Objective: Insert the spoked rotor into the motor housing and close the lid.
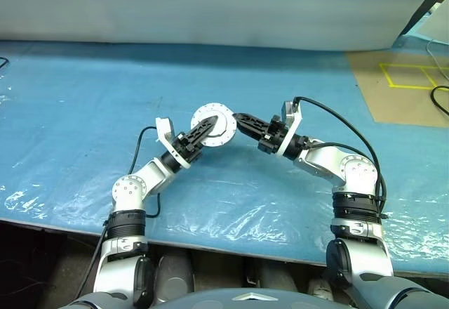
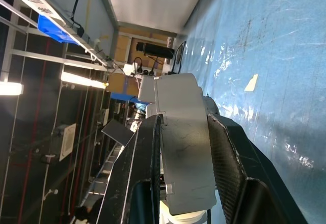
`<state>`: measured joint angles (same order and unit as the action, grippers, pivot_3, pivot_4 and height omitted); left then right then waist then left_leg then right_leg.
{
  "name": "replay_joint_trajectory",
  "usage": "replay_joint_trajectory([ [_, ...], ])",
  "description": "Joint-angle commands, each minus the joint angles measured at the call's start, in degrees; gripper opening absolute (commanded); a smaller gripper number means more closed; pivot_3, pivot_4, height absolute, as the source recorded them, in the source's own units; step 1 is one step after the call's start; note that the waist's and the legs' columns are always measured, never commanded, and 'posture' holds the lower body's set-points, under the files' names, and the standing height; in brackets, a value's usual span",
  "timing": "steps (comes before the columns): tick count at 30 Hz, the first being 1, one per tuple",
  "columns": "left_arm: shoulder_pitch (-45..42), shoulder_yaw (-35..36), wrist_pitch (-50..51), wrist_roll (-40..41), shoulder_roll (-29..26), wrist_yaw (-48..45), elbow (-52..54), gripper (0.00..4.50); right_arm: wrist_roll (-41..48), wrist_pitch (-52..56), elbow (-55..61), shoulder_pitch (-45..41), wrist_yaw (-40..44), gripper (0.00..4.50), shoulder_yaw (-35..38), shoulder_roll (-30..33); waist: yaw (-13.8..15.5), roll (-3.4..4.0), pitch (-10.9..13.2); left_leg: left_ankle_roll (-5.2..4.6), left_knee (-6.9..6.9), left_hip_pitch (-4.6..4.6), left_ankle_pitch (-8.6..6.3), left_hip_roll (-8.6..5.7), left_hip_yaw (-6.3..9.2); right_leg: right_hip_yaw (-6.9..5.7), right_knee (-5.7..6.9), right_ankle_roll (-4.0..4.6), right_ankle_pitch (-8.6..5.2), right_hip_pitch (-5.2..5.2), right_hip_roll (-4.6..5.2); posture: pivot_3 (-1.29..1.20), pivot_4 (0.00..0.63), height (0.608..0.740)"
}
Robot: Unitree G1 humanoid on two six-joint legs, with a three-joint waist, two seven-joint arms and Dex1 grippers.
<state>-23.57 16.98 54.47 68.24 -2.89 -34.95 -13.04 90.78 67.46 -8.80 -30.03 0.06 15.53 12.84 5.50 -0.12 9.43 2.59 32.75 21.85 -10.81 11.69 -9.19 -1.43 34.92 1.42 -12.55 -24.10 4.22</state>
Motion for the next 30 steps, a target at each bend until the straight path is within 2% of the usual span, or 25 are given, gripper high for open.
replay_joint_trajectory([
  [1, -1.4, -0.4, 0.7, 0.6, 0.2, 1.1, 3.1, 2.5, 0.7, -0.3, 4.8, -0.4, 3.3, 1.15, -0.8, -0.3, 0.0, 0.0, 0.0, 0.0, 0.01, 0.01, 0.0, 0.0, 0.0, 0.0, 0.0, 0.0, 0.0, 0.0, 0.0, 0.0, 0.15, 0.74],
  [5, -1.1, -0.4, 0.9, 0.7, 0.4, 1.4, 3.7, 2.5, -0.8, -0.8, 5.8, 0.0, 4.9, 1.15, -1.3, 0.0, 0.0, 0.0, 0.0, 0.0, 0.01, 0.02, 0.0, 0.0, 0.01, -0.01, -0.01, 0.0, 0.0, 0.0, 0.0, 0.0, 0.15, 0.74],
  [7, -1.2, -0.2, 0.5, 0.4, 0.4, 1.7, 3.7, 2.5, -5.3, -4.0, 7.6, 0.2, 7.6, 1.15, -1.7, 0.1, 0.0, 0.0, 0.0, 0.0, 0.01, 0.02, 0.0, 0.0, 0.01, -0.01, -0.01, 0.0, 0.0, 0.0, 0.0, 0.0, 0.15, 0.74],
  [8, -1.3, 0.0, 0.2, 0.3, 0.5, 1.9, 3.6, 2.5, -6.3, -4.7, 7.7, 0.3, 7.8, 1.76, -1.6, 0.0, 0.0, 0.0, 0.0, 0.0, 0.01, 0.03, 0.0, 0.0, 0.02, -0.02, -0.01, 0.0, 0.0, 0.0, 0.0, 0.0, 0.15, 0.74],
  [10, -1.5, 0.3, -0.2, 0.4, 0.6, 2.3, 3.8, 2.5, -7.0, -4.8, 7.1, 0.3, 7.5, 2.34, -1.6, -0.1, 0.0, 0.0, 0.0, 0.0, 0.01, 0.02, 0.0, 0.0, 0.03, -0.02, -0.01, 0.0, 0.0, 0.0, 0.0, 0.0, 0.15, 0.74],
  [12, -1.7, 0.8, -0.2, 0.7, 0.7, 2.7, 3.9, 2.5, -3.5, -3.3, 4.3, 0.1, 5.4, 2.96, -0.6, -0.9, 0.0, 0.0, 0.0, 0.0, 0.01, 0.02, 0.0, 0.0, 0.03, -0.02, -0.01, 0.0, 0.0, 0.0, 0.0, 0.0, 0.15, 0.74],
  [17, -3.1, 3.2, -1.6, 2.1, 0.6, 4.0, 4.2, 2.5, -2.6, -2.6, 2.6, -0.3, 3.9, 2.96, -0.1, -1.0, 0.0, 0.0, 0.0, 0.0, 0.01, 0.02, 0.0, 0.0, 0.03, -0.02, -0.01, 0.0, 0.0, 0.0, 0.0, 0.0, 0.15, 0.74],
  [21, -5.1, 7.3, -8.5, 0.6, -0.3, 6.2, 5.1, 2.5, -3.8, -2.5, 1.9, -0.3, 3.6, 2.96, -0.3, -0.7, -0.1, 0.0, 0.0, 0.0, 0.02, 0.02, 0.0, 0.01, 0.04, -0.02, 0.0, 0.02, 0.01, 0.0, 0.0, 0.0, 0.15, 0.74],
  [25, -7.3, 11.6, -19.8, -5.4, -3.8, 8.0, 1.8, 2.5, -5.1, -2.7, 1.5, -0.2, 4.2, 2.96, -0.7, -1.1, -0.2, 0.0, 0.0, 0.0, 0.02, 0.02, 0.0, 0.01, 0.06, -0.02, -0.02, 0.03, 0.02, 0.0, -0.02, 0.0, 0.15, 0.74],
  [30, -7.9, 13.1, -27.6, -13.3, -9.9, 8.6, -7.0, 2.5, -7.3, -3.0, 0.9, -0.9, 5.3, 2.96, -1.1, -1.2, -0.1, 0.0, 0.0, 0.0, 0.0, 0.04, 0.0, -0.04, 0.12, -0.04, -0.08, 0.0, 0.02, 0.0, -0.02, 0.0, 0.15, 0.74],
])
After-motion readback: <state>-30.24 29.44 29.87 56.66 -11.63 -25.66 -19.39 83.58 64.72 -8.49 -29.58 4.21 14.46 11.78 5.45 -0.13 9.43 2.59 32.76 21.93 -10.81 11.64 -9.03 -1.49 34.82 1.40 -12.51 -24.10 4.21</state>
